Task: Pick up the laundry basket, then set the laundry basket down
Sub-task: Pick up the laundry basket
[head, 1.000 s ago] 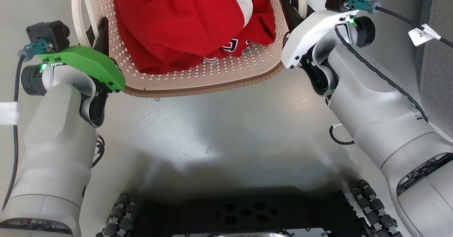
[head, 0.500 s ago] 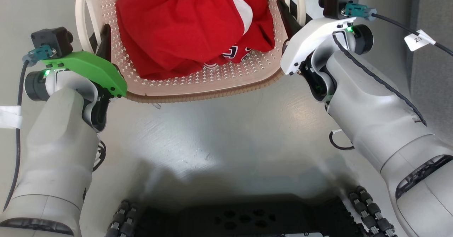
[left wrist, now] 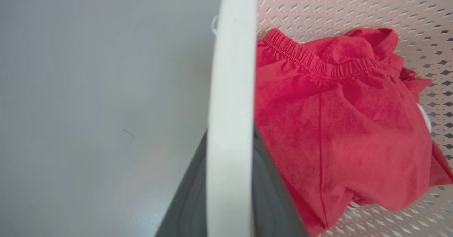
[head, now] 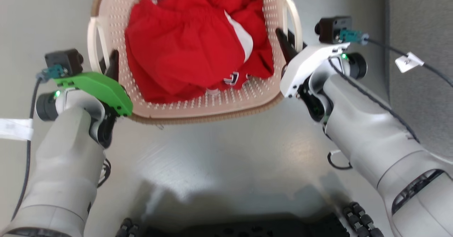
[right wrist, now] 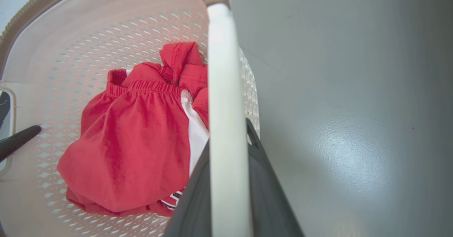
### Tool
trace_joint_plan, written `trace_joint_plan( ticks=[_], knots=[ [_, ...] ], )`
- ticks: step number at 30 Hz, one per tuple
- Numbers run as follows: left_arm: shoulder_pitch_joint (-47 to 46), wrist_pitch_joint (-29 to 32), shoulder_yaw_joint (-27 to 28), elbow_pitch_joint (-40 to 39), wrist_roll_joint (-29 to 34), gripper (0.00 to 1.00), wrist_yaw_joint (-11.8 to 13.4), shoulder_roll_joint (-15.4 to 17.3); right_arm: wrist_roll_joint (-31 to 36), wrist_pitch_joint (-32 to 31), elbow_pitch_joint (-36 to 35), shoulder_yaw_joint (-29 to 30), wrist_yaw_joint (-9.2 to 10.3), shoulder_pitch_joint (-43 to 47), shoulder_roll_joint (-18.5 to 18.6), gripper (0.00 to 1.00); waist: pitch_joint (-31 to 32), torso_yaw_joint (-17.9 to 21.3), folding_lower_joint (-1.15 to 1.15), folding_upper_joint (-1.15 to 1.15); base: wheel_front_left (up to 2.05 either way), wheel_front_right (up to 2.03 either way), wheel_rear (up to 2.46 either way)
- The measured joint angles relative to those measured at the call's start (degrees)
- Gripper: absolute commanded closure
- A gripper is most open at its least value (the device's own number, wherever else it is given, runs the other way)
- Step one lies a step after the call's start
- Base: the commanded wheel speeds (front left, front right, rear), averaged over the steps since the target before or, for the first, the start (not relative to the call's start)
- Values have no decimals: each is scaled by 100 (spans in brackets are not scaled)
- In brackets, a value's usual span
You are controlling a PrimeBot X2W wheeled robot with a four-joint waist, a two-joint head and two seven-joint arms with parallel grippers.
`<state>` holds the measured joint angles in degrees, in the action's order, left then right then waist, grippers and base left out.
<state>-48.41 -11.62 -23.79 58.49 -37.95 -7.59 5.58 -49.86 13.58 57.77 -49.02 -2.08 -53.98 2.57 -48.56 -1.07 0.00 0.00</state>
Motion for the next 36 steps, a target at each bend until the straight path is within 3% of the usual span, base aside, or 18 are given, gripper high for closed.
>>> trace_joint_plan(
  ticks=[36],
  knots=[
    [1353, 739, -477, 432, -715, 100, -1, -148, -786, -762, 240, -680, -93, 1209, -49, 100, 2603, 224, 0, 0, 0, 0, 0]
  ],
)
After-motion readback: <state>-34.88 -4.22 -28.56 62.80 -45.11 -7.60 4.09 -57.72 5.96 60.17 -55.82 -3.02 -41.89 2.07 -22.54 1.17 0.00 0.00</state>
